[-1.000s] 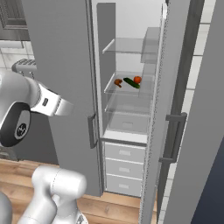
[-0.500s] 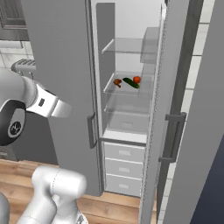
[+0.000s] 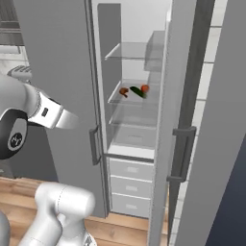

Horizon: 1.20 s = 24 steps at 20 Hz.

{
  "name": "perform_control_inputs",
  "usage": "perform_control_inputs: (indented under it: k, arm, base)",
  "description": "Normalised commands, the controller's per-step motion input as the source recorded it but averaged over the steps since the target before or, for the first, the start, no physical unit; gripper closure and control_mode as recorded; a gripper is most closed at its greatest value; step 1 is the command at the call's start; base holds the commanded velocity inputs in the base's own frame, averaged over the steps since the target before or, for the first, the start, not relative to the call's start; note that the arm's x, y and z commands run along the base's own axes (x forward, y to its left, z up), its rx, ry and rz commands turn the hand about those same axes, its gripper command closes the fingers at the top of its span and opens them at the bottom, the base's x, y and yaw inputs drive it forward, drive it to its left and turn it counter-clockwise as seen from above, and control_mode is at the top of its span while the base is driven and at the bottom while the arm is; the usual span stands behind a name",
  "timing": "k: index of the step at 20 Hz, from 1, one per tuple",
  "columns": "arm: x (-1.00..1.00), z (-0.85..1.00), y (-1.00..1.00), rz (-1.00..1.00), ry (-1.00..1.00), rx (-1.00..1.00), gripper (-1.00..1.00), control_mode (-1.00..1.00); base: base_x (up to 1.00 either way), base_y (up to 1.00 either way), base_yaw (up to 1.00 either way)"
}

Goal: Open the fridge, remove the apple, cucumber, and chicken drumstick, and place them on any counter.

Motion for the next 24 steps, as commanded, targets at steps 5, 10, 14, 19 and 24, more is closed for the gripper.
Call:
perform_control_inputs:
  k: [5,10,14,19,24]
  arm:
    - [0.0,0.0,0.0,0.0,0.0,0.0,1.0,1.0]
    - [0.0,0.0,0.0,0.0,0.0,0.0,1.0,1.0]
    - [0.0,0.0,0.0,0.0,0.0,0.0,1.0,1.0]
    - [0.0,0.0,0.0,0.0,0.0,0.0,1.0,1.0]
    - [0.0,0.0,0.0,0.0,0.0,0.0,1.0,1.0]
  base:
    - [0.0,-0.48,0.0]
    - [0.2,-0.25,0.0]
    - [0.38,-0.11,0.0]
    - [0.45,-0.16,0.0]
    - [0.59,-0.06,0.0]
